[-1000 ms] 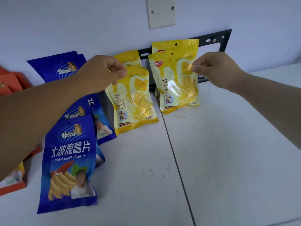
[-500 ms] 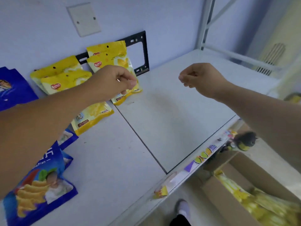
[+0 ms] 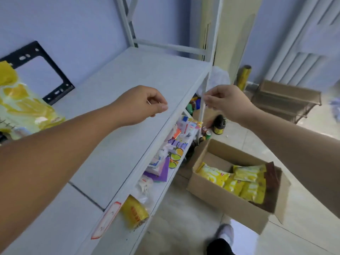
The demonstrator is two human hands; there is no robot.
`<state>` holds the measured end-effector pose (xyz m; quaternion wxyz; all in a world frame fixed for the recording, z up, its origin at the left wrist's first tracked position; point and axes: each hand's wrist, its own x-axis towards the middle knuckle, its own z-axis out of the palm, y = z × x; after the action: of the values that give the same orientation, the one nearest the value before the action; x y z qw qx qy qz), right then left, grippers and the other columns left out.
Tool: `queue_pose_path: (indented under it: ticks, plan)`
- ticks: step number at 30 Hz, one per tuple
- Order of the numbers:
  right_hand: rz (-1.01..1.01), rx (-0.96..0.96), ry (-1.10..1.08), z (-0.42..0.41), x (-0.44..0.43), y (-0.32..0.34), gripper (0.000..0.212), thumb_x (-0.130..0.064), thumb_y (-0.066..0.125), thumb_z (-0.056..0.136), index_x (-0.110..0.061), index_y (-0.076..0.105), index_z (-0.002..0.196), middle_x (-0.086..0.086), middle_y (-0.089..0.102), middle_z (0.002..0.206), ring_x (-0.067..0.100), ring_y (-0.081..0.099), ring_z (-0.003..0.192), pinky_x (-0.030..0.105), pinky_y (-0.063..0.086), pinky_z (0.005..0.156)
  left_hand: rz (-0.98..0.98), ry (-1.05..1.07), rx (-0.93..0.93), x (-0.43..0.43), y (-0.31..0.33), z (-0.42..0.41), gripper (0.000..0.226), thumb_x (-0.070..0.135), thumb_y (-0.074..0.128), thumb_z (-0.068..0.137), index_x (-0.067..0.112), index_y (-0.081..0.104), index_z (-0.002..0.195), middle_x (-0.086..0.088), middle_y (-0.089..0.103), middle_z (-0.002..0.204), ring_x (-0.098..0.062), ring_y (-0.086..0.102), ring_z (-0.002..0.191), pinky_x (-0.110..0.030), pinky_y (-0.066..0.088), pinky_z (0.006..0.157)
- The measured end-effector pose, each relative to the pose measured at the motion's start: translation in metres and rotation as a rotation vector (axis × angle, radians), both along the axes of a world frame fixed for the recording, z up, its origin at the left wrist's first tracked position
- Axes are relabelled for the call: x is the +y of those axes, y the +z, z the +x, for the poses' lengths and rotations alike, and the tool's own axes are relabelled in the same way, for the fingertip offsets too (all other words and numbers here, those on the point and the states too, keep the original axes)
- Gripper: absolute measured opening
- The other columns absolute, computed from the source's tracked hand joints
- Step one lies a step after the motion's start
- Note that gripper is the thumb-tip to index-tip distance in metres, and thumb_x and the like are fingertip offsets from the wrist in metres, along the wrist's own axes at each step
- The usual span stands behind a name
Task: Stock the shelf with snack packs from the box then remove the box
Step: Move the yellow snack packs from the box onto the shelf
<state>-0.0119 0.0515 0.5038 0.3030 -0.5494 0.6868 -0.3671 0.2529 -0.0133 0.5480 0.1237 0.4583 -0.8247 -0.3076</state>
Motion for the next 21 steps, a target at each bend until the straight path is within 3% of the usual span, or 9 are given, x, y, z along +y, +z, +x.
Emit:
queue_pose_path:
  ticks: [5,9,12,16,18,21]
  plan:
    - [0.088,-0.010,-0.098,-0.097,0.027,-0.035,0.017,-0.026,0.067,0.096,-0.012,0.070,0.086,-0.002,0.071,0.068,0.007,0.065,0.061,0.045,0.056,0.073,0.065,-0.142,-0.037,-0.001,-0.033,-0.113,0.007,0.033,0.073,0.088,0.028,0.074,0.093,0.011,0.073,0.083,0.000,0.067,0.072,-0.030,0.057,0.078]
    - [0.161,-0.059,-0.223,-0.166,0.048,-0.065,0.023,-0.029,0.067,0.096,-0.007,0.072,0.092,0.013,0.074,0.086,0.031,0.069,0.084,0.052,0.057,0.085,0.133,-0.203,-0.097,-0.013,-0.061,-0.182,0.006,0.036,0.075,0.086,0.032,0.073,0.090,0.007,0.074,0.085,-0.009,0.071,0.077,-0.040,0.060,0.082]
    - [0.211,-0.121,-0.313,-0.206,0.068,-0.096,0.021,-0.034,0.067,0.095,-0.013,0.072,0.093,0.008,0.074,0.087,0.027,0.070,0.086,0.049,0.058,0.086,0.190,-0.233,-0.125,-0.021,-0.087,-0.225,0.007,0.038,0.075,0.086,0.032,0.073,0.091,0.007,0.074,0.085,-0.010,0.070,0.079,-0.038,0.059,0.080]
    - [0.296,-0.185,-0.430,-0.236,0.097,-0.140,0.018,-0.036,0.070,0.092,-0.018,0.072,0.091,0.001,0.073,0.085,0.018,0.069,0.079,0.041,0.059,0.077,0.290,-0.280,-0.165,-0.023,-0.133,-0.269,0.006,0.037,0.073,0.088,0.032,0.073,0.091,0.006,0.073,0.082,-0.007,0.070,0.077,-0.031,0.056,0.067]
    - [0.353,-0.202,-0.498,-0.245,0.107,-0.163,0.024,-0.047,0.070,0.088,-0.023,0.073,0.088,-0.004,0.073,0.082,0.014,0.068,0.077,0.039,0.056,0.077,0.338,-0.318,-0.202,-0.026,-0.160,-0.287,0.009,0.040,0.072,0.087,0.033,0.072,0.091,0.007,0.073,0.083,-0.009,0.070,0.078,-0.038,0.059,0.076]
    - [0.446,-0.235,-0.582,-0.256,0.117,-0.201,0.041,-0.072,0.060,0.073,-0.038,0.070,0.094,-0.013,0.075,0.079,0.015,0.073,0.074,0.049,0.056,0.086,0.384,-0.402,-0.244,-0.037,-0.193,-0.316,0.012,0.044,0.072,0.085,0.035,0.072,0.093,0.009,0.073,0.086,-0.010,0.070,0.083,-0.043,0.058,0.085]
